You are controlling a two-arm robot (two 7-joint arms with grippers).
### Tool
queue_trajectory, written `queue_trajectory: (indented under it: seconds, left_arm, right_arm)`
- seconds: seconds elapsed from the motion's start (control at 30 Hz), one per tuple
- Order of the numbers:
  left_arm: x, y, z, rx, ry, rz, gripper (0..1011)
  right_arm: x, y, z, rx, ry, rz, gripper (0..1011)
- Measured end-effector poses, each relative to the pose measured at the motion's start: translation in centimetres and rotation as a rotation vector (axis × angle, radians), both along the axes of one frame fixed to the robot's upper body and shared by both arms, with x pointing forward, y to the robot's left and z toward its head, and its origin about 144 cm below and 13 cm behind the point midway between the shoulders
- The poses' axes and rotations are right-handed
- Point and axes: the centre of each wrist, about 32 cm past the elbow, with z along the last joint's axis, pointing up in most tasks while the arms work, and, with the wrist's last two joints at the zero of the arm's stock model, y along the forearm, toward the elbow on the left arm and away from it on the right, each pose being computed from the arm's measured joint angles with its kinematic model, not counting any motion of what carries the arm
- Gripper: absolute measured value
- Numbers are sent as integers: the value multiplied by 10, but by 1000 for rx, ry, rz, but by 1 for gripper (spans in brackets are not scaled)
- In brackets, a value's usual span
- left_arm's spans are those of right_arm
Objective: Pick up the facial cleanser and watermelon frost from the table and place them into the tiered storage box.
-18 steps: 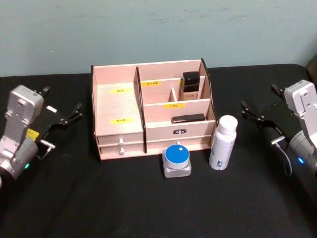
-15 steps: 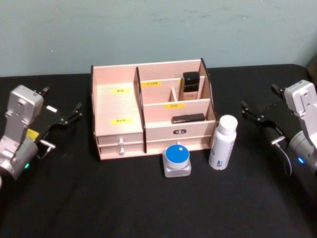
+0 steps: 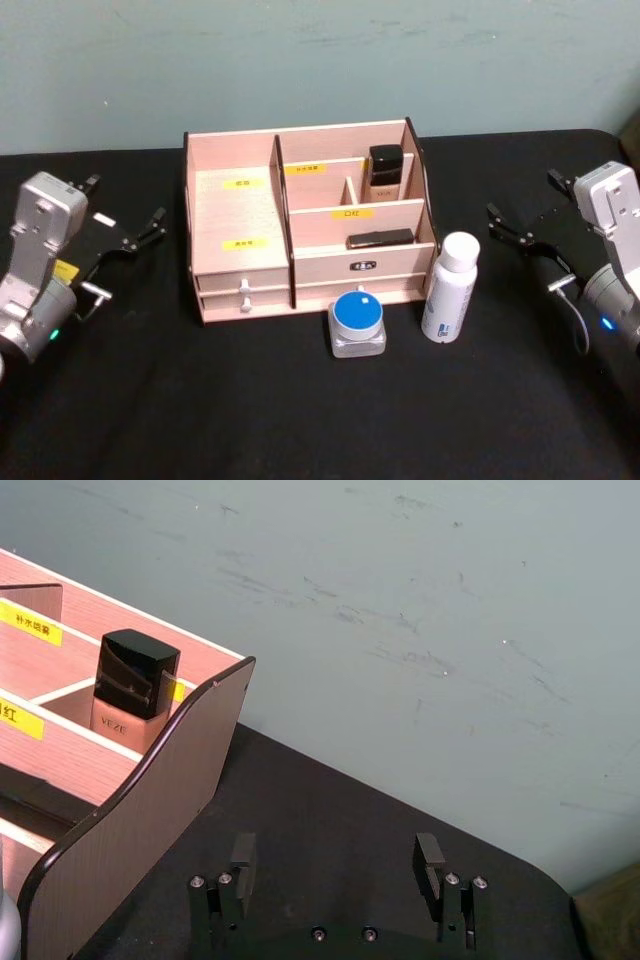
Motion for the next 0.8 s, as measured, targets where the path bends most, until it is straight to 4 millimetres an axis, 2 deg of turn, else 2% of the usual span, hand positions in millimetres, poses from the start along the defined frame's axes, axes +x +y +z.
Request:
queue_trajectory:
  seconds: [0.8]
  left_arm:
    - [0,0,0,0,0,0,1010]
  right_arm:
    - [0,0,0,0,0,0,1002]
